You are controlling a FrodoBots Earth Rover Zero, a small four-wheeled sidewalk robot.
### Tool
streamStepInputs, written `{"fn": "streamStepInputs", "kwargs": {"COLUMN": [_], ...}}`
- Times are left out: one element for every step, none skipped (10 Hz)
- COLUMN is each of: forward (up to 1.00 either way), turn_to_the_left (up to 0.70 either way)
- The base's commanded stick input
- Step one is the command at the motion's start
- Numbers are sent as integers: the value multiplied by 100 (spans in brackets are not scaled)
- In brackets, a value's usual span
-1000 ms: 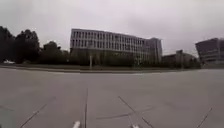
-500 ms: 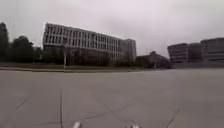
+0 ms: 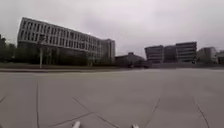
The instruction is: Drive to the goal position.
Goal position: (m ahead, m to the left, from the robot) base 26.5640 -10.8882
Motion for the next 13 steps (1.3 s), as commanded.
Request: {"fn": "streamStepInputs", "kwargs": {"forward": [0, 0, 0, 0, 0, 0, 0, 0, 0, 0, 0, 0, 0], "turn_to_the_left": [-67, -67, -67, -65, -53, 0, 0, 0, 0, 0, 0, 0, 0]}}
